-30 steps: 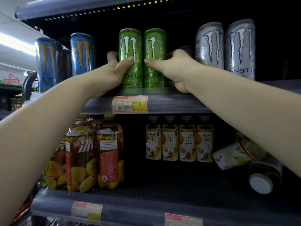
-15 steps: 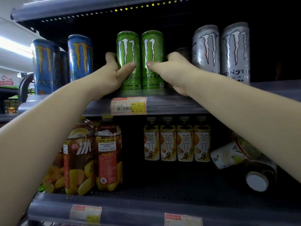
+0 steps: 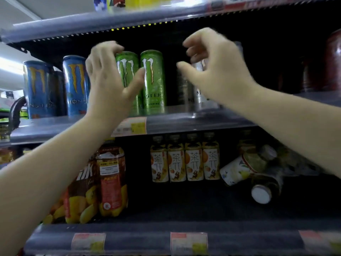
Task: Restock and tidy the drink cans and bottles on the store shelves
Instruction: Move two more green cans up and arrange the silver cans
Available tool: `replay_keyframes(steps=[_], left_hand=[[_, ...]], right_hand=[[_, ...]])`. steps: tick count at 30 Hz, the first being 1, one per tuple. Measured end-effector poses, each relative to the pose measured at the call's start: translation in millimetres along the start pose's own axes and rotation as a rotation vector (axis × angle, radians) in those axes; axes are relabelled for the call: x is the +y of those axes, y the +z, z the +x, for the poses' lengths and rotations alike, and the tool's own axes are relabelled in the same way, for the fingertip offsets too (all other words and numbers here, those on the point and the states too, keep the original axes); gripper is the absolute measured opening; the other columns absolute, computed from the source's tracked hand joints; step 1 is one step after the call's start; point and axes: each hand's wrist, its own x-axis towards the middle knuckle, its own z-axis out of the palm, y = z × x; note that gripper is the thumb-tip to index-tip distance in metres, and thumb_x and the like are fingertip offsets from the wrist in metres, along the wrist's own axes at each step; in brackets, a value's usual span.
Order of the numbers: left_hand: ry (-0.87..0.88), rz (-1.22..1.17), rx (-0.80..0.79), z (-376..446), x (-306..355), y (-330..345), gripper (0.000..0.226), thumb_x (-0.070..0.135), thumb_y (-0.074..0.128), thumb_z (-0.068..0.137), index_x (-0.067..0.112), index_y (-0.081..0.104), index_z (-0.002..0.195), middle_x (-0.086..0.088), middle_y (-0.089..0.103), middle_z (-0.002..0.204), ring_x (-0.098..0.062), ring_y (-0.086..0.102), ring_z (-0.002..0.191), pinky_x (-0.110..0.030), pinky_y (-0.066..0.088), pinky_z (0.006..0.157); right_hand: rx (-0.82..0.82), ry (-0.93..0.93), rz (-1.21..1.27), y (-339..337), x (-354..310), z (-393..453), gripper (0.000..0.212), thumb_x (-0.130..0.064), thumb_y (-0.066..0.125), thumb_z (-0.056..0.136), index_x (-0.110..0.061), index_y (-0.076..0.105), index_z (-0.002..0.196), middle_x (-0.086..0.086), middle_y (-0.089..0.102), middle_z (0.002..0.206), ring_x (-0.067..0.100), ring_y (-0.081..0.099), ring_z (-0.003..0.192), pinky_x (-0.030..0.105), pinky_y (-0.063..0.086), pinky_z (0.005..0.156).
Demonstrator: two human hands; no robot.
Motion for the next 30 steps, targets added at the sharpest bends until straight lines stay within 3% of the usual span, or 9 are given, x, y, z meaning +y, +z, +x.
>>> replay_keyframes(steps=[2,4,6,8,11,13,18,24,30], left_hand=[[0.089,-0.112,0.021,1.9,31.6,9.2,0.041,0.034,0.056,0.090,0.003,0.051,0.117,-0.014,0.054,0.115,-0.023,0.051,0.108,-0.018,0.036,0.096],[-0.009,-0.277,-0.106,4.3,63.7,27.9,0.040,0.032,0.061,0.089,0.004,0.053,0.116,-0.009,0.058,0.112,-0.019,0.056,0.103,-0.029,0.047,0.090],[-0.197,-0.320,-0.302,7.1,86.6,50.1,0.058,0.043,0.066,0.086,0.004,0.047,0.125,-0.008,0.056,0.120,-0.019,0.055,0.109,-0.028,0.046,0.088],[-0.352,-0.305,-0.455,10.8,96.0,70.7,0.081,0.054,0.069,0.080,0.003,0.036,0.134,-0.010,0.048,0.131,-0.021,0.051,0.115,-0.025,0.040,0.084],[-0.435,-0.334,-0.526,20.7,98.0,86.3,0.093,0.054,0.074,0.074,0.002,0.028,0.135,-0.011,0.048,0.132,-0.021,0.051,0.109,-0.026,0.040,0.078],[-0.453,-0.354,-0.583,23.3,98.8,89.5,0.084,0.048,0.074,0.076,0.003,0.031,0.132,-0.009,0.053,0.128,-0.018,0.052,0.100,-0.025,0.040,0.076],[-0.425,-0.266,-0.527,15.9,93.7,90.7,0.060,0.043,0.061,0.087,0.005,0.042,0.130,-0.014,0.054,0.128,-0.027,0.057,0.109,-0.025,0.042,0.079],[-0.374,-0.070,-0.510,8.8,93.2,97.0,0.081,0.026,0.049,0.096,0.009,-0.007,0.152,-0.029,0.043,0.136,-0.038,0.052,0.114,-0.036,0.037,0.081],[-0.441,-0.239,-0.601,17.6,88.5,89.3,0.079,0.015,0.045,0.097,0.018,-0.012,0.151,-0.026,0.053,0.128,-0.030,0.051,0.093,-0.029,0.041,0.061]], right_hand=[[0.135,0.015,-0.138,-22.4,20.6,-5.3,0.041,-0.027,0.067,0.082,-0.012,0.056,0.118,0.002,0.050,0.111,0.013,0.052,0.096,0.024,0.045,0.090],[0.153,0.266,-0.230,-33.6,43.0,-5.0,0.059,-0.035,0.067,0.081,-0.010,0.046,0.130,0.009,0.042,0.127,0.022,0.047,0.114,0.031,0.040,0.099],[0.017,0.626,-0.150,-36.9,57.0,-3.1,0.074,-0.045,0.067,0.081,-0.007,0.037,0.137,0.015,0.039,0.139,0.030,0.045,0.124,0.032,0.038,0.096],[-0.119,0.769,0.012,-37.0,63.1,-1.2,0.066,-0.044,0.067,0.082,-0.006,0.047,0.131,0.012,0.055,0.126,0.028,0.056,0.109,0.029,0.041,0.082],[-0.185,0.723,-0.008,-37.9,68.3,2.6,0.029,-0.029,0.071,0.082,-0.010,0.055,0.097,0.001,0.051,0.079,0.013,0.047,0.068,0.025,0.036,0.055],[-0.212,0.688,-0.044,-35.9,69.8,3.8,0.026,-0.026,0.075,0.079,-0.014,0.052,0.082,0.001,0.053,0.079,0.014,0.049,0.067,0.025,0.041,0.056],[-0.165,0.587,-0.006,-26.8,77.1,-1.9,0.041,-0.039,0.080,0.073,-0.016,0.063,0.102,0.001,0.065,0.095,0.018,0.062,0.086,0.024,0.045,0.065],[-0.132,0.441,-0.086,-18.9,75.2,-4.5,0.056,-0.056,0.078,0.065,-0.019,0.060,0.103,-0.002,0.065,0.095,0.017,0.062,0.084,0.030,0.050,0.070],[-0.257,0.487,-0.010,-21.9,86.8,-5.3,0.044,-0.050,0.071,0.074,-0.016,0.063,0.102,0.001,0.068,0.091,0.020,0.065,0.085,0.036,0.056,0.078]])
